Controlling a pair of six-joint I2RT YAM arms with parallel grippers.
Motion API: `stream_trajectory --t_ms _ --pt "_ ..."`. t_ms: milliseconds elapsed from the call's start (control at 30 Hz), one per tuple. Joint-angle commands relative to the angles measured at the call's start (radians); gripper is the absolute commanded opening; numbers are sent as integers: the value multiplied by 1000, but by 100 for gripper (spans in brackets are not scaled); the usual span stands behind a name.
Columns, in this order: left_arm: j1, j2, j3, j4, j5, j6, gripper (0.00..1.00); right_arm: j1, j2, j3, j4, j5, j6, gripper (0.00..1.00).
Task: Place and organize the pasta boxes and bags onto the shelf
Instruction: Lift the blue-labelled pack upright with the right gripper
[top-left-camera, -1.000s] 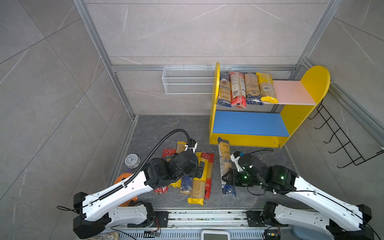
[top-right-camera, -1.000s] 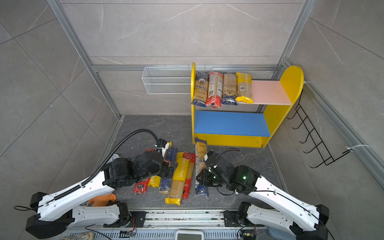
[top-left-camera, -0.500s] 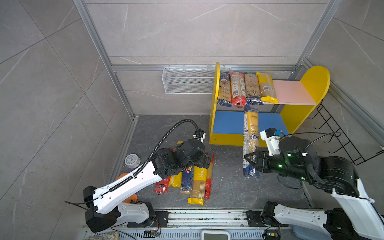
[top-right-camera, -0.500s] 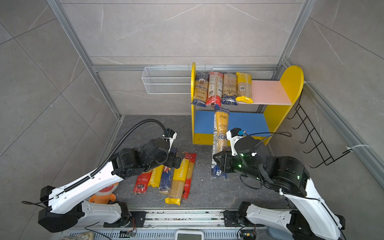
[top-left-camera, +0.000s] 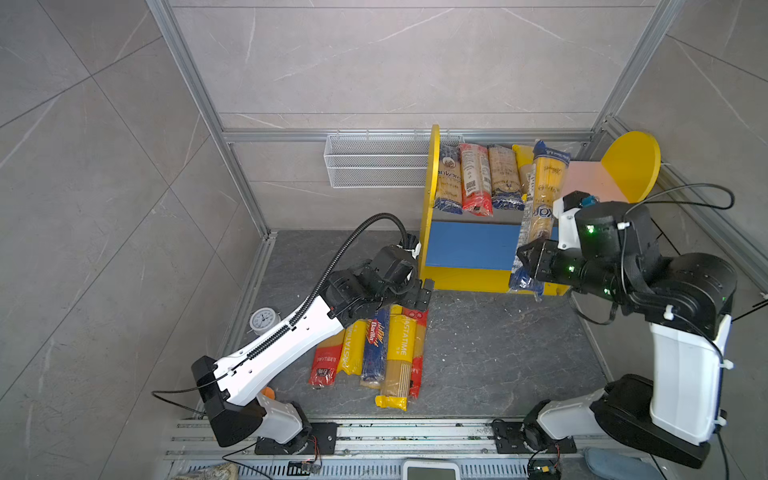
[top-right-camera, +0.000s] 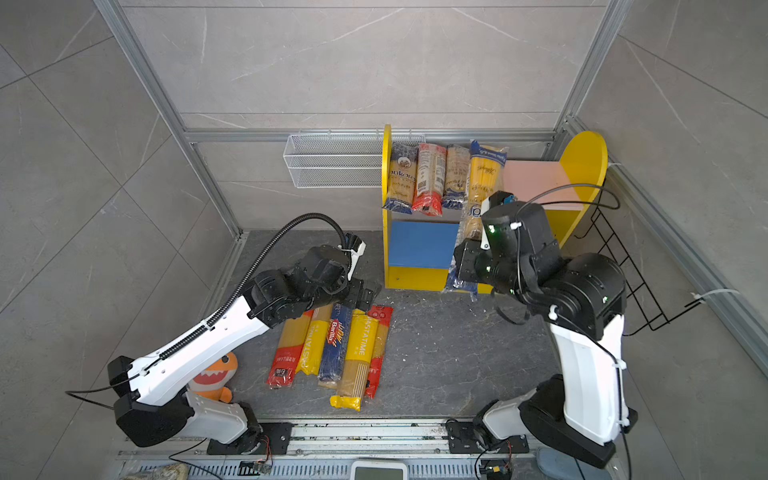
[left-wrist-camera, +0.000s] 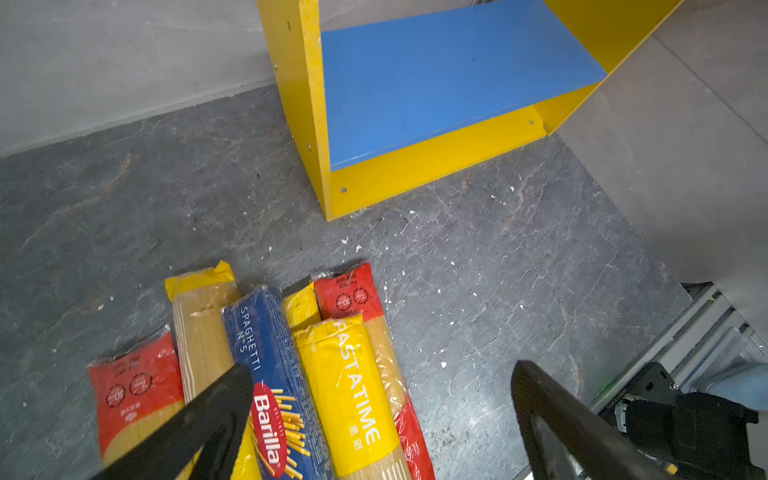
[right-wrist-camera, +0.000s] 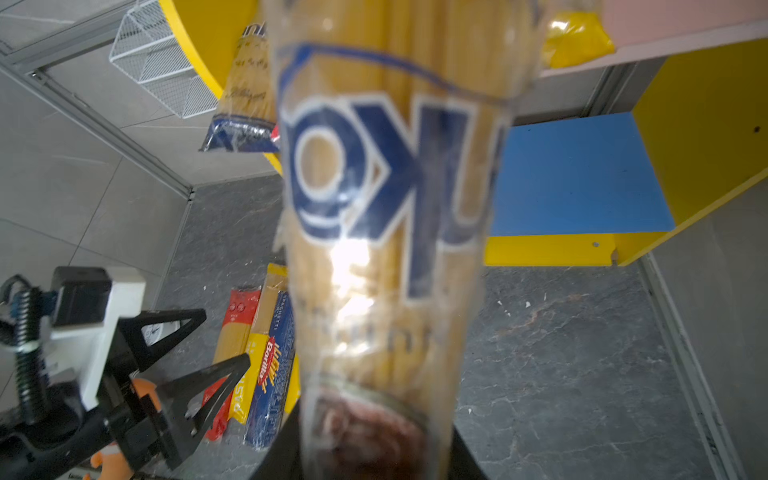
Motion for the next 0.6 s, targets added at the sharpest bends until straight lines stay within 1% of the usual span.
stream_trajectory --t_ms 0,67,133,200,300,433,567 --pt "25 16 68 18 38 61 100 -96 77 197 46 -72 -139 0" --pt "45 27 85 19 51 68 100 -170 128 266 52 -106 -182 0" --pt "68 34 92 26 72 72 100 -245 148 253 94 -110 -221 0" --pt "96 44 93 33 96 73 100 -344 156 233 153 -155 -244 0" --pt "132 60 105 34 126 74 100 -435 180 275 211 -166 -265 0" --pt "171 87 136 33 152 82 100 -508 191 246 320 -145 -313 0" --pt "208 120 166 30 166 84 100 -554 253 286 380 -108 -377 0"
